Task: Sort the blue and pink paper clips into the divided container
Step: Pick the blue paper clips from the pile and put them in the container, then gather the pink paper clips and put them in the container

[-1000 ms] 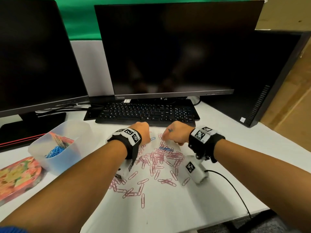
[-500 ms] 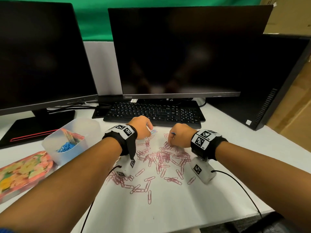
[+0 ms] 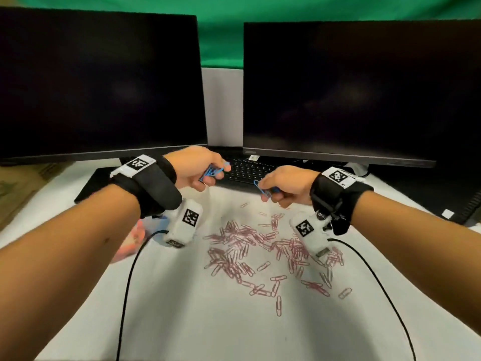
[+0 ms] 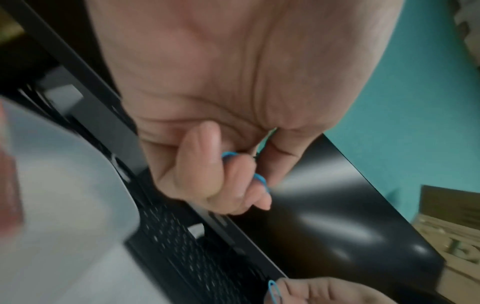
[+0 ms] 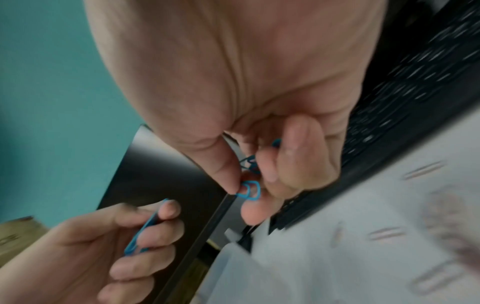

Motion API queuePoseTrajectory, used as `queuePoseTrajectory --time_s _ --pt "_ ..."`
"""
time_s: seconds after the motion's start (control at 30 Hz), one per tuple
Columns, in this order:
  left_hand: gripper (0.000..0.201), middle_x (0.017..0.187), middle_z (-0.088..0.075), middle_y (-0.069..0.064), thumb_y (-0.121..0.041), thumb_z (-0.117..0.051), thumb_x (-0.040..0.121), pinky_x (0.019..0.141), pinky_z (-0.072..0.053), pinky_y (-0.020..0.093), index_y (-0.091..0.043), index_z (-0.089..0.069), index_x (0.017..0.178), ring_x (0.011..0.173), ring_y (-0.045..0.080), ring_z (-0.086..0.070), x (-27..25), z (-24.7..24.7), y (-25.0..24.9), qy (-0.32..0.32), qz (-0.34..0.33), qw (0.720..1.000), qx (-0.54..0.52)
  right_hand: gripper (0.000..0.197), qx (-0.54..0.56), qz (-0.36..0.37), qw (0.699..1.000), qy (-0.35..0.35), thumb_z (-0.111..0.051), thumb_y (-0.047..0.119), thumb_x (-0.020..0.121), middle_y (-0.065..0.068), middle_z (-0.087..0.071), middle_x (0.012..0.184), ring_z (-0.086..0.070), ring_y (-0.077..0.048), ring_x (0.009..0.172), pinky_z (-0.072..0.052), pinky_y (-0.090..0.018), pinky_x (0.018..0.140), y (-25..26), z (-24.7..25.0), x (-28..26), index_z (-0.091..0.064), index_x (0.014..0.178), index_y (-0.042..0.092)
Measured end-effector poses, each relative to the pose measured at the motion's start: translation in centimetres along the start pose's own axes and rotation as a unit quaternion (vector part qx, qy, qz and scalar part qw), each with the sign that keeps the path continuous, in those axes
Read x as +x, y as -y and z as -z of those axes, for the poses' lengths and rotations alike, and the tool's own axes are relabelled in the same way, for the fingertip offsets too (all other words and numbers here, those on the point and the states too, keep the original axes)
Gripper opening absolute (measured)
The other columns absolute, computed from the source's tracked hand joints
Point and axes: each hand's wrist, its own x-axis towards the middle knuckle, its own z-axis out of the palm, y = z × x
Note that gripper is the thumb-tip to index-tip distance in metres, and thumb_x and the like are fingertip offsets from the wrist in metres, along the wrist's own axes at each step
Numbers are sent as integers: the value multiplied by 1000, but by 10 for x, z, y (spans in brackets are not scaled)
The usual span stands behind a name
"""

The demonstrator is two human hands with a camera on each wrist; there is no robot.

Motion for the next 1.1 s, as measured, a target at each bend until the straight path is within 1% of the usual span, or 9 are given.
queuePoseTrajectory --time_s 0.3,0.37,0.43,0.5,0.57,0.63,0.73,0.9,1.1 --pt "18 72 -46 10 -7 -41 97 35 -31 18 -4 -56 88 52 17 -41 -20 84 37 -117 160 978 73 10 -139 35 987 77 -54 6 94 -12 -58 67 -48 -21 51 -43 -22 40 95 -118 47 -58 94 -3" --pt "18 67 -50 11 -5 -46 96 36 -35 18 -2 -56 82 51 19 -46 -18 84 43 -114 185 969 118 14 -178 34 980 81 -57 4 92 -16 -63 67 -57 -26 56 -58 -34 57 103 -133 55 -62 83 -5" --pt "20 62 -56 11 -4 -50 95 36 -42 19 -1 -57 76 47 18 -56 -16 84 44 -111 203 961 150 16 -196 26 976 87 -60 3 89 -18 -67 71 -65 -29 65 -59 -44 81 105 -142 61 -63 75 -4" --pt "21 56 -63 12 -3 -53 93 48 -53 23 2 -60 74 49 18 -64 -15 82 42 -110 213 956 168 10 -204 40 975 79 -65 2 85 -17 -70 78 -70 -29 75 -59 -43 84 108 -147 64 -63 75 0" --pt "17 67 -69 16 -2 -54 93 77 -59 33 4 -62 80 62 23 -68 -15 78 40 -125 207 952 186 3 -208 55 974 72 -67 2 82 -15 -72 84 -72 -26 81 -60 -40 82 110 -149 63 -66 82 0" --pt "13 82 -69 21 -1 -52 95 88 -56 39 7 -59 87 73 28 -69 -14 76 40 -142 199 951 188 16 -214 47 973 67 -65 2 84 -18 -74 91 -74 -26 85 -59 -40 84 111 -148 61 -69 96 -7" --pt "15 89 -73 23 -2 -53 93 90 -57 44 9 -63 90 87 32 -73 -14 73 42 -158 187 945 218 22 -221 56 972 52 -62 4 85 -16 -74 89 -74 -24 82 -60 -36 82 107 -132 49 -68 104 -7" --pt "21 99 -72 20 -6 -60 88 83 -60 43 4 -67 104 81 32 -70 -22 49 28 -160 92 944 274 27 -231 27 973 -15 -52 3 92 -16 -64 93 -64 -27 85 -58 -40 79 62 -67 20 -64 114 -7" --pt "20 103 -71 13 -15 -57 91 79 -60 39 -7 -70 104 86 25 -70 -24 -28 24 -20 13 961 274 32 -493 -91 863 -68 -47 17 95 -15 -63 123 -59 -31 110 -48 -35 93 -41 8 -5 -63 120 3"
